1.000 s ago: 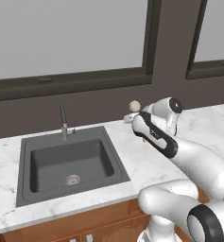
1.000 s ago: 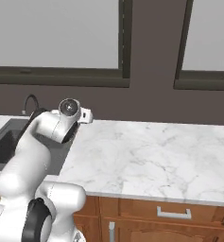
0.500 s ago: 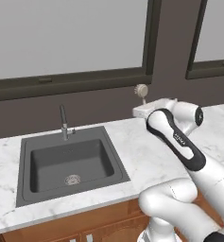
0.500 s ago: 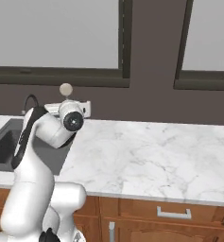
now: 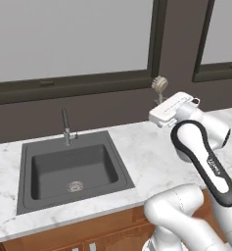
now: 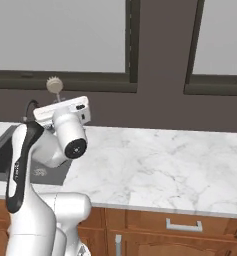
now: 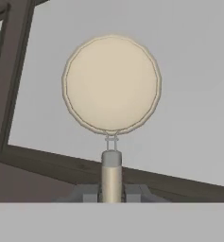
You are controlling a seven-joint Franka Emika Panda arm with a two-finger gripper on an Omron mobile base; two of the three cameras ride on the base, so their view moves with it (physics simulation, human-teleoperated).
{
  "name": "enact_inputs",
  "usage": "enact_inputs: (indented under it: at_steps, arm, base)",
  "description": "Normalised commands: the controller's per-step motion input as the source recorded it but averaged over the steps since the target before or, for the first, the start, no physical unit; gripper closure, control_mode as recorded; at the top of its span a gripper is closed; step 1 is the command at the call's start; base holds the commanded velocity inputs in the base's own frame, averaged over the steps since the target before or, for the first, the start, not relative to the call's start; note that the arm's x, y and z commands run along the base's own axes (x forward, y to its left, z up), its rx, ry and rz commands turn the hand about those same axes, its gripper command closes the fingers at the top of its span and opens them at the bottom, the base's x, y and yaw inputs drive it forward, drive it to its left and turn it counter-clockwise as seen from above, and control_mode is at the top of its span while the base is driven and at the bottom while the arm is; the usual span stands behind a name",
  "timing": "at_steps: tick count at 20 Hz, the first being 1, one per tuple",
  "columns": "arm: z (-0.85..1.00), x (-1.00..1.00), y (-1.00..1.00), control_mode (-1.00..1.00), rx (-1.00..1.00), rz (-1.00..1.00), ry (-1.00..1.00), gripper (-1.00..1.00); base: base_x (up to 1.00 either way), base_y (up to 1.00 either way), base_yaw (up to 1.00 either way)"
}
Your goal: Grab the spray bottle from the cabinet, then place it next to the cutting board for sanitizing. Then grab the dish brush from the countertop next to the sink and place it next to the cutting board.
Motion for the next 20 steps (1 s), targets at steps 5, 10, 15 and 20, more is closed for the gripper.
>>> enact_inputs:
  at_steps: [5,10,15,20]
  arm:
    - [0.09,-0.18,0.00,1.00,0.02,0.01,-0.02,1.00]
    - [0.00,0.00,0.00,1.00,0.00,0.00,0.00,1.00]
    - [0.00,0.00,0.00,1.00,0.00,0.00,0.00,1.00]
    - [0.00,0.00,0.00,1.00,0.00,0.00,0.00,1.00]
  base:
    - [-0.80,-0.01,0.02]
    - [-1.00,-0.10,0.00]
    - [-1.00,-0.42,-0.07]
    - [-1.00,-0.36,-0.35]
